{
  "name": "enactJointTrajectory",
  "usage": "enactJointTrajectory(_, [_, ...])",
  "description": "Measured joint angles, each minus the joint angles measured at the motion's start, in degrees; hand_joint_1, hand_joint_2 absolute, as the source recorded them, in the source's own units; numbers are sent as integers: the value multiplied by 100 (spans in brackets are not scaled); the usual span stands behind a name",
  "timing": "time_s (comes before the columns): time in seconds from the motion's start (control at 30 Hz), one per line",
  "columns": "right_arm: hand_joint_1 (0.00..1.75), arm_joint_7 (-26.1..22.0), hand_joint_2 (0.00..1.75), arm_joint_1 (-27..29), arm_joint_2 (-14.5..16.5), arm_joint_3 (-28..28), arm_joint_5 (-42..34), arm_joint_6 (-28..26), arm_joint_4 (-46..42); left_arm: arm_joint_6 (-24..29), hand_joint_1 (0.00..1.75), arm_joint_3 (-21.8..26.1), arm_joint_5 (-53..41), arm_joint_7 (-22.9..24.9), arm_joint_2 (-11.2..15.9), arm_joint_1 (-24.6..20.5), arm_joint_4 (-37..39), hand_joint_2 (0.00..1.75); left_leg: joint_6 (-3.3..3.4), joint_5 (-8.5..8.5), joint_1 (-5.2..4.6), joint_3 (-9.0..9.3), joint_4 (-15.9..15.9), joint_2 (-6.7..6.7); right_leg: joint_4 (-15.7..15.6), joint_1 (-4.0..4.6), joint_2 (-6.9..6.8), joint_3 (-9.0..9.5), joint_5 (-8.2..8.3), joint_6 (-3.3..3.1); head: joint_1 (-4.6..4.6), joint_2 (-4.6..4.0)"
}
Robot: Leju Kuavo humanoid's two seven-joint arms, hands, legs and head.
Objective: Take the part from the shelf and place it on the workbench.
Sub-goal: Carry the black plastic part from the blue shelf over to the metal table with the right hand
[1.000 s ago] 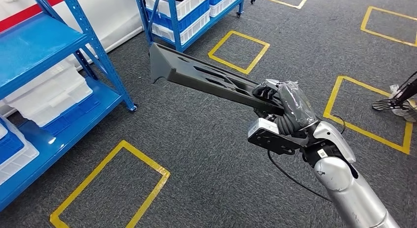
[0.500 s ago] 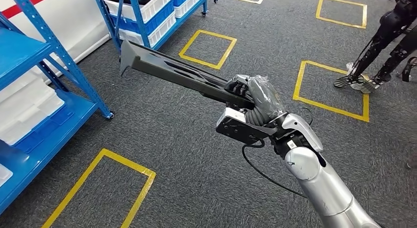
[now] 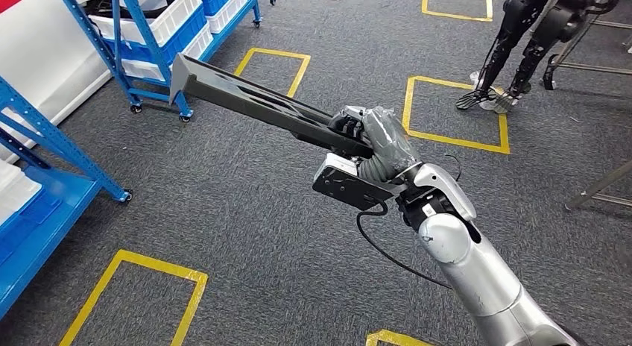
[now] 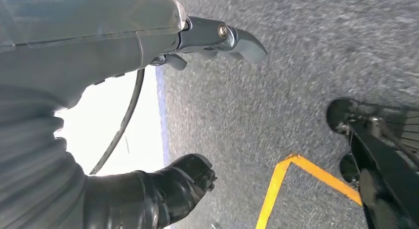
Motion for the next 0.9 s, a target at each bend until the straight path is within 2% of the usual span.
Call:
enactJointTrajectory(0.03, [175, 37, 175, -54, 16, 5, 39, 2, 19, -11, 0, -19, -17, 13, 30, 3, 2, 175, 24, 83, -12, 125, -271, -95, 9, -5, 59, -20, 11, 19, 0, 0])
enactJointTrajectory(0.07, [175, 75, 175, -103, 31, 11, 79, 1, 40, -17, 0, -44, -38, 21, 57, 0, 3, 175, 39, 100, -21, 186, -413, -149, 11, -16, 118, -44, 28, 46, 1, 0])
enactJointTrajectory(0.13, [175, 136, 175, -183, 46, 22, 159, -3, 81, -17, 0, -101, -88, 37, 113, -23, 4, 175, 55, 130, -28, 222, -490, -64, -8, -37, 230, -80, 75, 121, 0, 0])
enactJointTrajectory(0.17, [175, 162, 175, -212, 44, 24, 196, -10, 95, -9, 0, -131, -117, 43, 129, -33, 4, 175, 70, 168, -22, 243, -544, 8, 9, -34, 196, -98, 64, 147, 1, 0])
enactJointTrajectory(0.2, [175, 184, 175, -246, 31, 24, 227, -17, 103, 4, 0, -162, -139, 42, 142, -33, 4, 175, 91, 209, -13, 265, -601, 81, 96, -24, 82, -144, -6, 171, 2, 0])
enactJointTrajectory(0.23, [175, 197, 175, -277, 12, 23, 250, -27, 106, 20, 0, -192, -156, 34, 143, -23, 4, 175, 109, 243, -4, 280, -651, 161, 302, -16, -83, -240, -147, 193, 3, 0])
enactJointTrajectory(0.27, [175, 207, 175, -301, -12, 21, 264, -38, 105, 36, 0, -220, -165, 26, 143, -8, 4, 175, 124, 256, -8, 285, -669, 239, 612, -19, -267, -383, -336, 214, 4, 0])
enactJointTrajectory(0.3, [175, 212, 175, -317, -38, 20, 273, -46, 105, 49, 0, -243, -172, 20, 143, 10, 4, 175, 134, 257, -11, 280, -671, 314, 982, -38, -383, -553, -526, 244, 6, 0])
enactJointTrajectory(0.33, [175, 214, 175, -321, -60, 19, 278, -53, 106, 57, 0, -258, -176, 17, 142, 24, 4, 175, 133, 250, -12, 273, -664, 392, 1309, -66, -438, -703, -655, 275, 6, 0])
enactJointTrajectory(0.37, [175, 217, 175, -318, -81, 17, 280, -57, 107, 61, 0, -268, -179, 16, 141, 33, 4, 175, 127, 241, -8, 268, -654, 467, 1481, -98, -468, -777, -685, 306, 7, -1])
enactJointTrajectory(0.4, [175, 221, 175, -316, -101, 17, 282, -58, 107, 62, 0, -276, -181, 15, 141, 37, 4, 175, 113, 226, -1, 264, -640, 537, 1451, -131, -494, -750, -614, 336, 7, -1])
enactJointTrajectory(0.43, [175, 224, 175, -317, -117, 16, 286, -60, 107, 64, 0, -285, -183, 13, 140, 37, 4, 175, 91, 205, 9, 263, -618, 603, 1186, -159, -543, -601, -455, 363, 7, -1])
enactJointTrajectory(0.47, [175, 230, 175, -320, -130, 16, 292, -62, 105, 68, 0, -295, -186, 11, 140, 37, 4, 175, 57, 174, 18, 263, -584, 665, 787, -175, -655, -391, -301, 387, 7, -1])
enactJointTrajectory(0.53, [175, 258, 175, -318, -178, 10, 309, -75, 89, 92, 0, -325, -220, -7, 146, 40, 5, 175, -23, 103, 0, 262, -511, 767, 190, -154, -859, -78, -129, 372, 4, -1])
enactJointTrajectory(0.57, [175, 275, 175, -294, -248, -4, 309, -93, 51, 114, 0, -350, -257, -34, 139, 39, 6, 175, -55, 77, -14, 266, -485, 808, 86, -134, -904, -35, -132, 344, 1, -1])
enactJointTrajectory(0.63, [175, 262, 175, -123, -603, -103, 254, -165, -173, 194, 0, -428, -353, -143, 70, 25, 7, 175, -96, 53, -19, 290, -474, 872, 83, -114, -822, -42, -139, 269, -5, 0])
enactJointTrajectory(0.67, [175, 219, 175, 38, -866, -212, 209, -215, -350, 245, 0, -474, -397, -224, 10, 24, 10, 175, -114, 21, -5, 293, -455, 849, 66, -117, -790, -28, -137, 242, -5, 0])
enactJointTrajectory(0.73, [175, 69, 175, 475, -1407, -568, 142, -310, -723, 337, 0, -561, -467, -391, -136, 51, 51, 175, -128, -202, 26, 198, -196, 632, 28, -128, -722, 14, -130, 174, -3, 0])
enactJointTrajectory(0.8, [175, -96, 175, 957, -1799, -1000, 138, -343, -1022, 382, 0, -636, -507, -511, -271, 99, 133, 175, -110, -594, 43, -110, 512, 380, 10, -110, -605, 33, -127, 125, -3, 0])
enactJointTrajectory(0.83, [175, -154, 175, 1169, -1950, -1197, 152, -330, -1155, 390, 0, -668, -513, -547, -328, 121, 177, 175, -98, -742, 44, -294, 904, 328, 12, -94, -519, 31, -128, 113, -4, 0])
enactJointTrajectory(0.87, [175, -189, 175, 1346, -2058, -1341, 171, -312, -1260, 396, 0, -696, -517, -569, -371, 134, 213, 175, -81, -796, 42, -431, 1176, 304, 15, -79, -419, 31, -130, 107, -4, 0])
enactJointTrajectory(0.9, [175, -202, 175, 1479, -2145, -1451, 196, -289, -1353, 398, 0, -722, -519, -584, -403, 141, 243, 175, -56, -733, 36, -481, 1240, 288, 21, -67, -311, 33, -131, 104, -4, 0])
